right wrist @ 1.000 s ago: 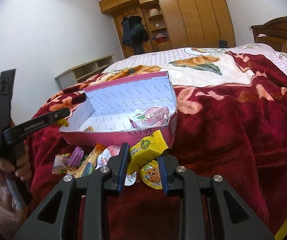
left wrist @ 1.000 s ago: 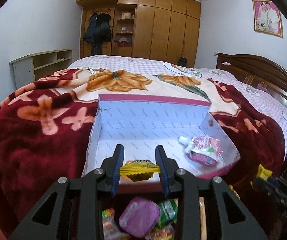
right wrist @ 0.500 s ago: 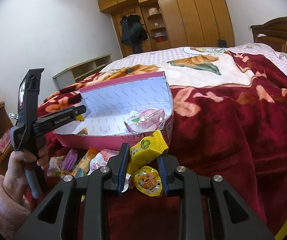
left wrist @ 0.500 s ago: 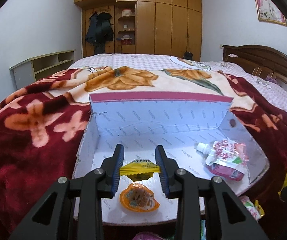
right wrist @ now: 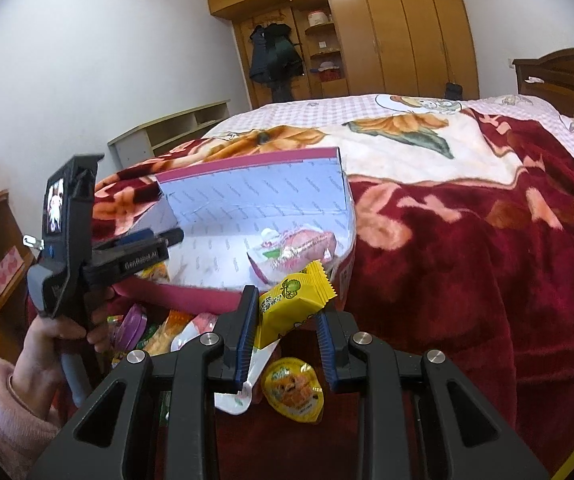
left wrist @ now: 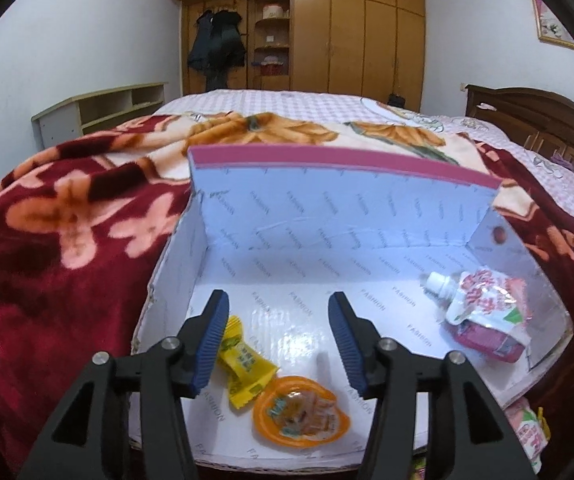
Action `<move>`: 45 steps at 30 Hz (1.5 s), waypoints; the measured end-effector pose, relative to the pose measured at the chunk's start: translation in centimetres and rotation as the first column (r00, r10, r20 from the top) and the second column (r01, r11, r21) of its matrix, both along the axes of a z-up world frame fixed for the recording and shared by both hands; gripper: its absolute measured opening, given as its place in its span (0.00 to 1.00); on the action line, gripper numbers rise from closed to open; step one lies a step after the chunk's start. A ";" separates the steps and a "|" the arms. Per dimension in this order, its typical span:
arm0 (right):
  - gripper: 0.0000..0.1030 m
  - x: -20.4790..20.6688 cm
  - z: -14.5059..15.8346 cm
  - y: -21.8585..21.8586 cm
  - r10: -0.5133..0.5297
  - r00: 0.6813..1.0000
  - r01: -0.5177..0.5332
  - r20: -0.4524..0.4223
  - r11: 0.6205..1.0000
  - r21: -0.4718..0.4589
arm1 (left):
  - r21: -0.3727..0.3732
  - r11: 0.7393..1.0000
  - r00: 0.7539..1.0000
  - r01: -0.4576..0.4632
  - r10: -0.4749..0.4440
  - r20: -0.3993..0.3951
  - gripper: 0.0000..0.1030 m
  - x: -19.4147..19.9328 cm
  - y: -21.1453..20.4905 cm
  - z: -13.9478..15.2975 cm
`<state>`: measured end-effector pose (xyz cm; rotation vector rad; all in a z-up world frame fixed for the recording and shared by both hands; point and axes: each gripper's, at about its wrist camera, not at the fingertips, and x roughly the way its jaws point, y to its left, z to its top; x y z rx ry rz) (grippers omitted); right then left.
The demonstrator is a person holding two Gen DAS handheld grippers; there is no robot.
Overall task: Organize snacks
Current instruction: 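Carry the yellow candy bar over the box and release it with the right tool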
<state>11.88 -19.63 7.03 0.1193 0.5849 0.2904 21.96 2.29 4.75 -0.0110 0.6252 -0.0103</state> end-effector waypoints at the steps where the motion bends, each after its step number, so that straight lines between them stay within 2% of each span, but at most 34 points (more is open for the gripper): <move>1: 0.28 0.1 0.2 0.0 0.001 1.000 -0.001 0.002 1.000 -0.002 | 0.000 1.000 1.000 -0.004 0.004 0.001 0.54 0.0 0.1 -0.1; 5: 0.28 1.0 0.6 0.3 0.009 1.000 -0.008 0.007 1.000 -0.010 | -0.008 1.000 1.000 -0.004 0.004 -0.006 0.65 0.0 0.4 -0.3; 18: 0.28 6.4 1.6 2.7 0.054 0.998 -0.055 -0.019 0.997 -0.048 | 0.002 1.000 1.000 -0.018 0.018 0.001 0.66 -0.1 0.5 -0.4; 29: 0.28 12.1 0.1 3.3 0.019 0.994 -0.026 -0.104 0.997 -0.066 | 0.003 1.000 1.000 -0.019 0.019 0.001 0.66 -0.1 0.5 -0.5; 37: 0.29 13.8 -1.1 2.7 -0.011 0.990 0.002 -0.143 0.998 -0.062 | 0.006 1.000 1.000 -0.020 0.020 0.001 0.67 -0.1 0.5 -0.5; 39: 0.31 13.9 -1.2 2.6 -0.013 0.990 0.004 -0.141 0.998 -0.062 | 0.004 1.000 1.000 -0.019 0.019 0.001 0.67 -0.1 0.5 -0.5; 42: 0.44 13.8 -1.1 2.8 -0.006 0.992 -0.001 -0.129 0.998 -0.059 | 0.004 1.000 1.000 -0.020 0.020 0.001 0.67 -0.1 0.5 -0.5; 45: 0.52 13.5 -0.8 3.2 -0.001 0.992 -0.006 -0.124 0.998 -0.058 | 0.004 1.000 1.000 -0.020 0.020 0.001 0.67 -0.2 0.5 -0.5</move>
